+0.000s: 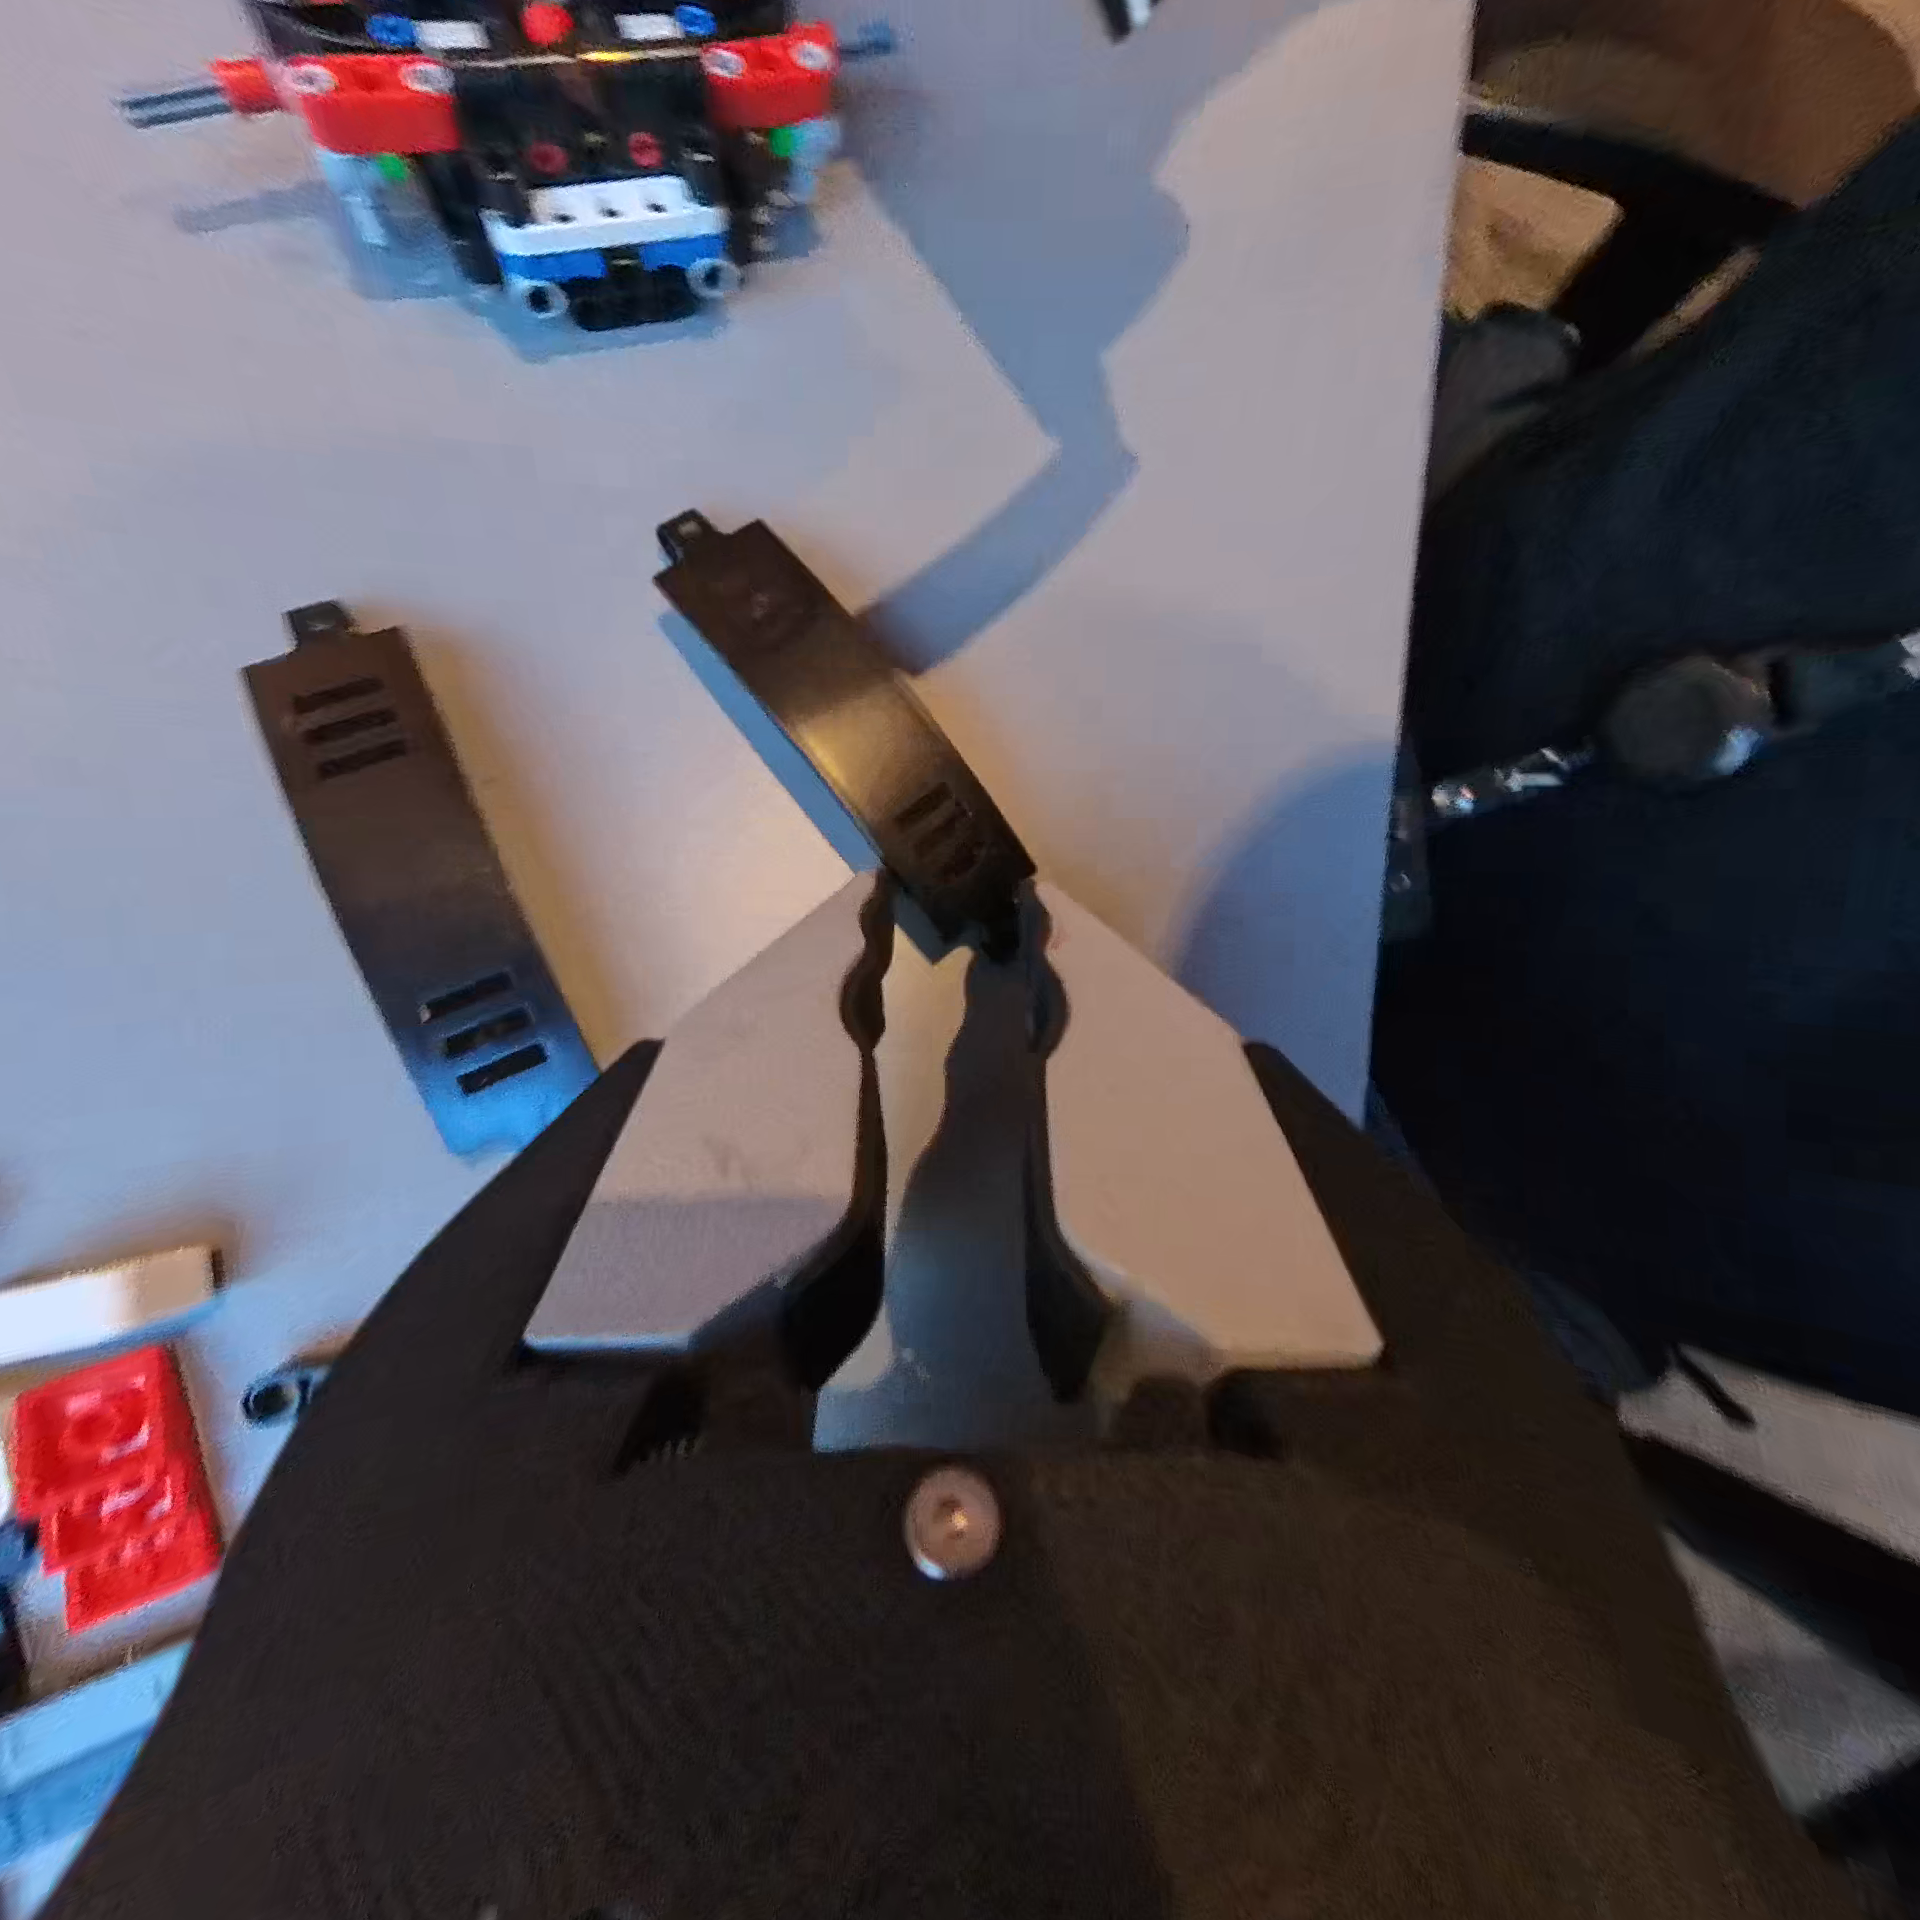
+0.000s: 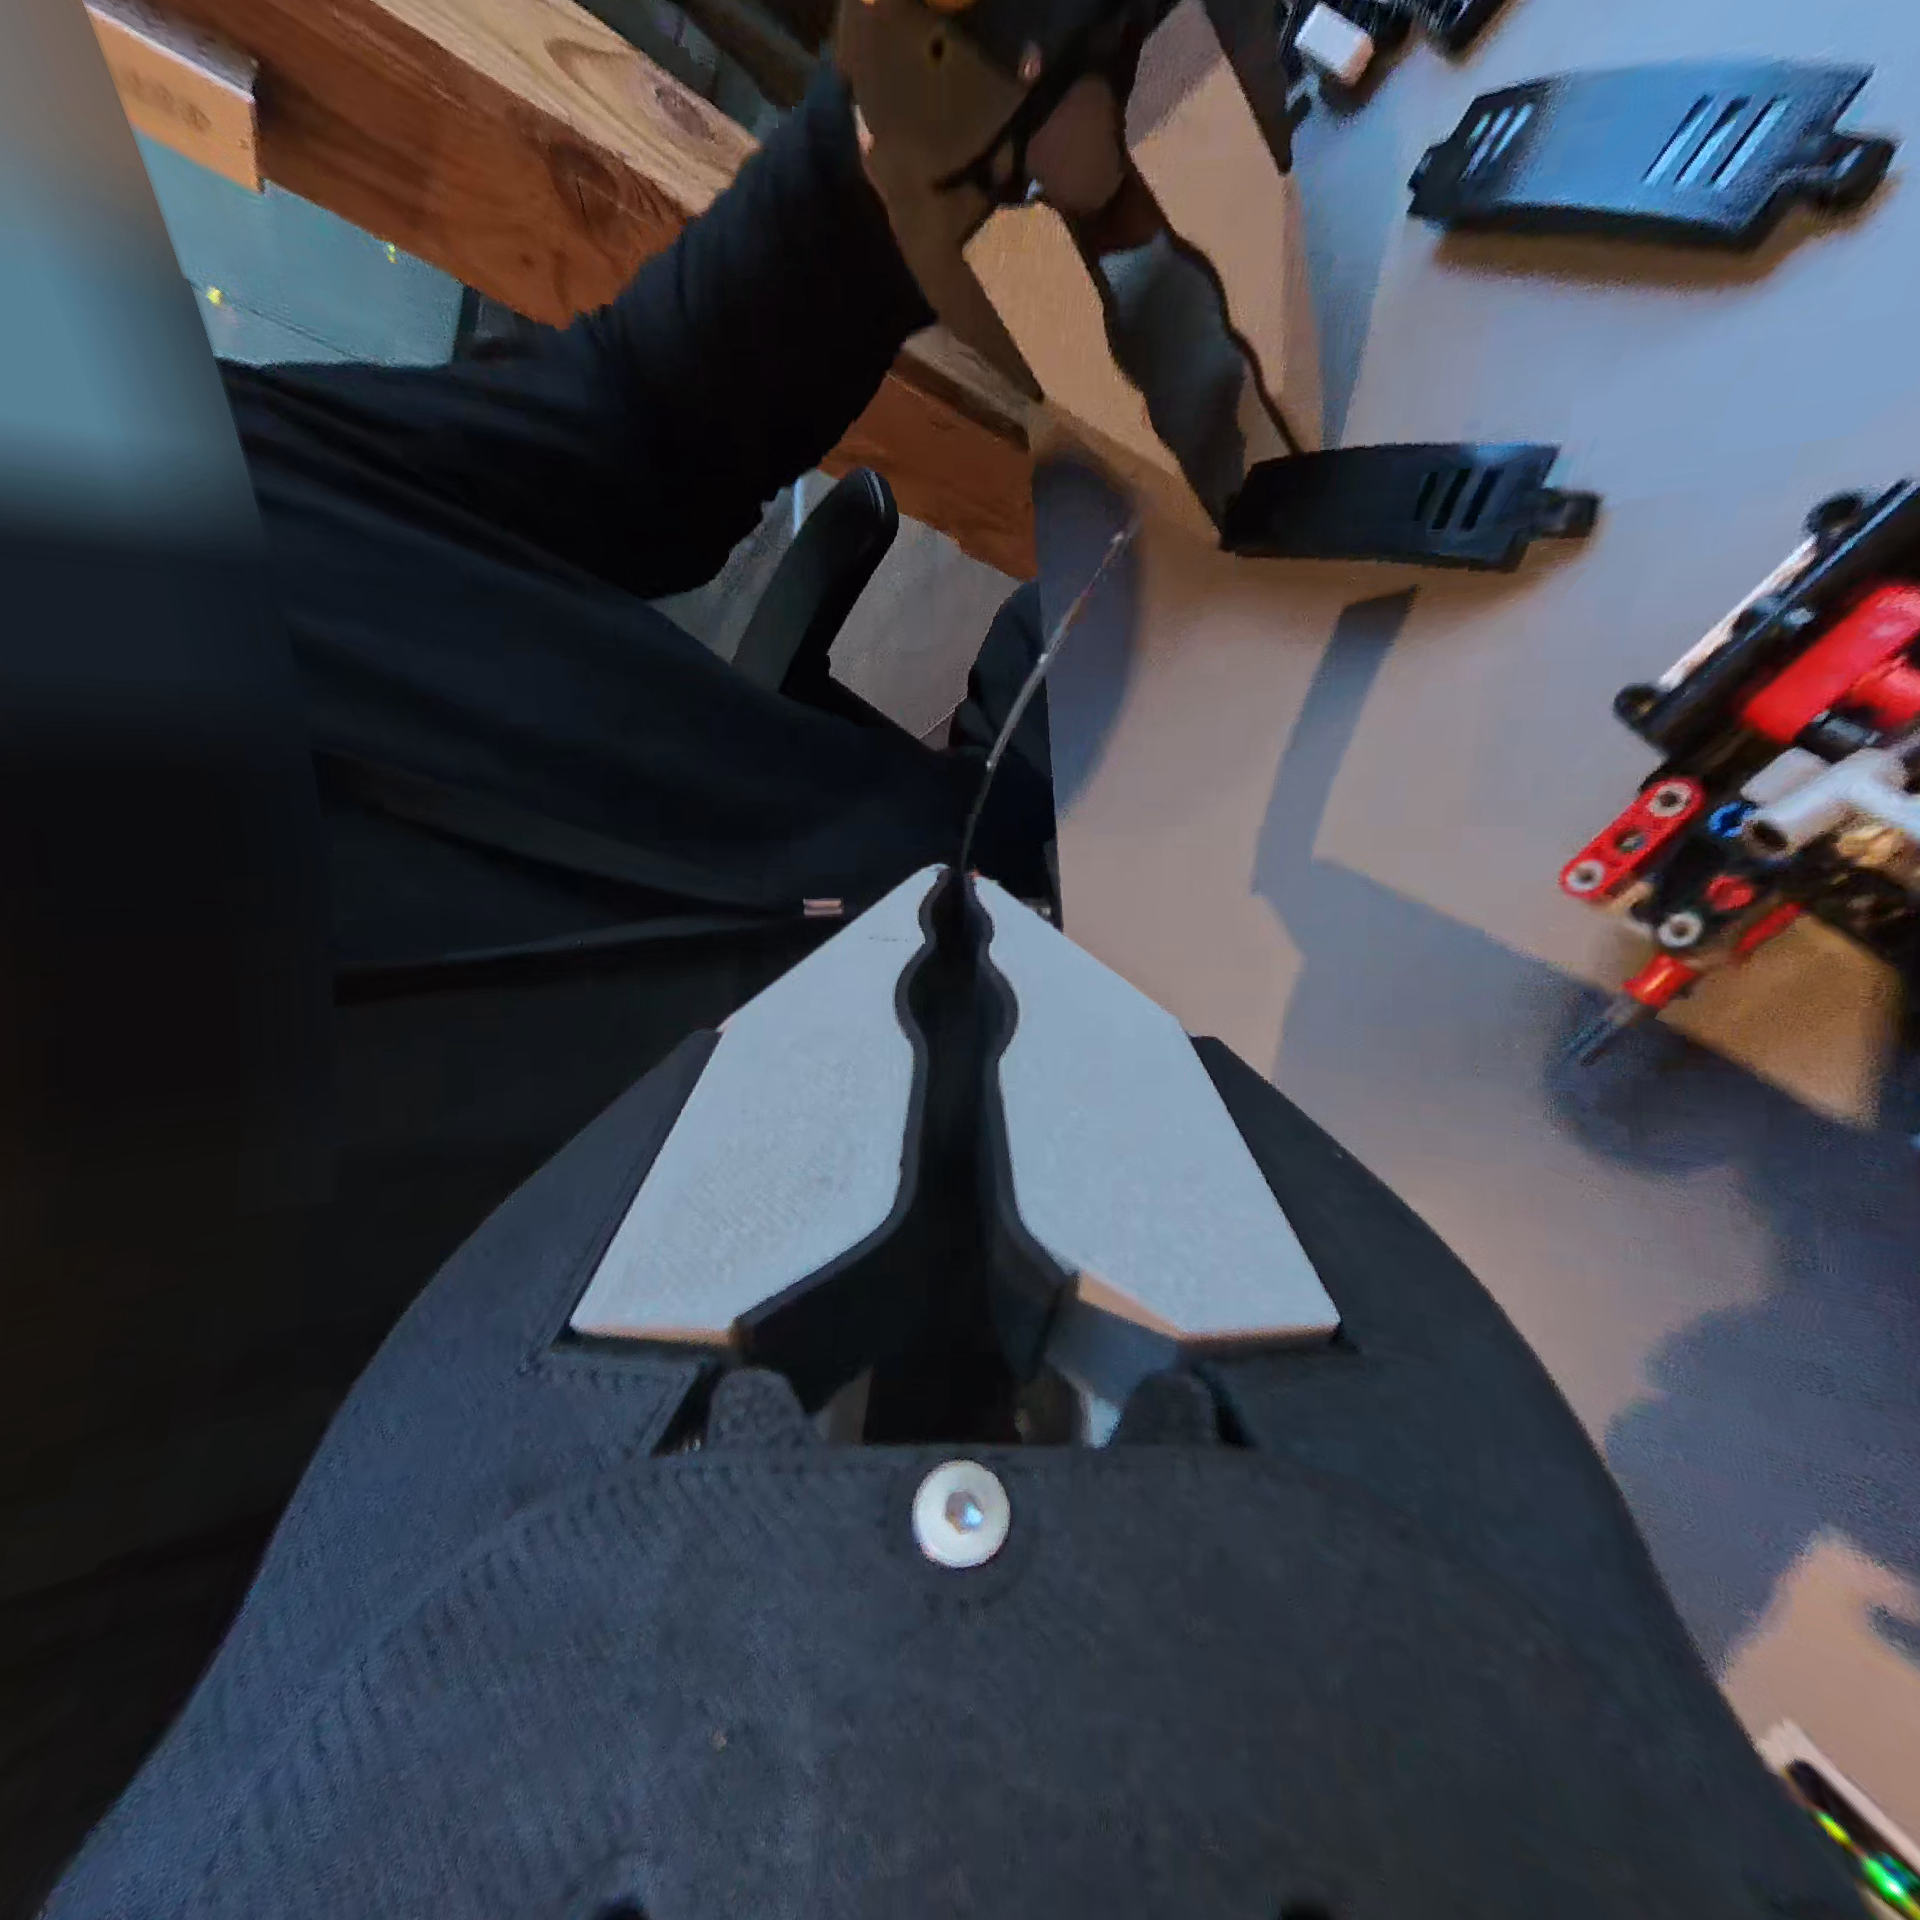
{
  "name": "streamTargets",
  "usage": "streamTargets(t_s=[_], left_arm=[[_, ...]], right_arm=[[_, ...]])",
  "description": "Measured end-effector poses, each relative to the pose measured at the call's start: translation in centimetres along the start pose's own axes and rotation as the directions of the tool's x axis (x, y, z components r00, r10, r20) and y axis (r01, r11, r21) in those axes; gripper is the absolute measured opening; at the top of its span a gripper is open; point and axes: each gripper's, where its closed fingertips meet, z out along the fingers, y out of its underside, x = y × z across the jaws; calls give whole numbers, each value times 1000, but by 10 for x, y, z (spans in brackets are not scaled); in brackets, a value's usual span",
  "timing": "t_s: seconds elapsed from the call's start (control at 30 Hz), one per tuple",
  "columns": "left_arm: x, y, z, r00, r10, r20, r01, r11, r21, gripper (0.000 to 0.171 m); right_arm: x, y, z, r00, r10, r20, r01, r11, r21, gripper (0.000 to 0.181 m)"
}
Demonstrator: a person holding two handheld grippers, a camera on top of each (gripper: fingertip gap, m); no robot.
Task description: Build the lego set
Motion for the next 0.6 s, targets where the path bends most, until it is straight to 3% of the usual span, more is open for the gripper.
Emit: streamTargets(t_s=[0.1,0.17,0.27,0.33,0.4,0.47,0.6], left_arm=[[3,5,-4,998,18,-67,-22,998,-52,21],[-7,-4,-9,994,-105,-22,104,994,-23,55],[-2,-29,-13,979,-205,-14,205,972,113,49],[-10,-28,-5,970,-223,100,214,973,88,50],[-15,-13,7,968,-146,204,156,987,-38,49],[-16,-11,10,967,-19,253,46,994,-102,36],[-11,-13,13,983,119,143,-96,982,-162,27]], right_arm=[[0,10,3,1000,4,14,-4,1000,1,0],[1,14,4,1000,2,12,-2,1000,3,0],[1,18,1,1000,-6,18,6,1000,25,0],[3,19,-3,1000,-11,18,10,999,40,0],[6,20,-7,1000,-9,21,8,999,48,0],[10,21,-12,1000,-6,19,5,999,50,0],[15,24,-20,1000,-11,23,10,1000,28,0]])
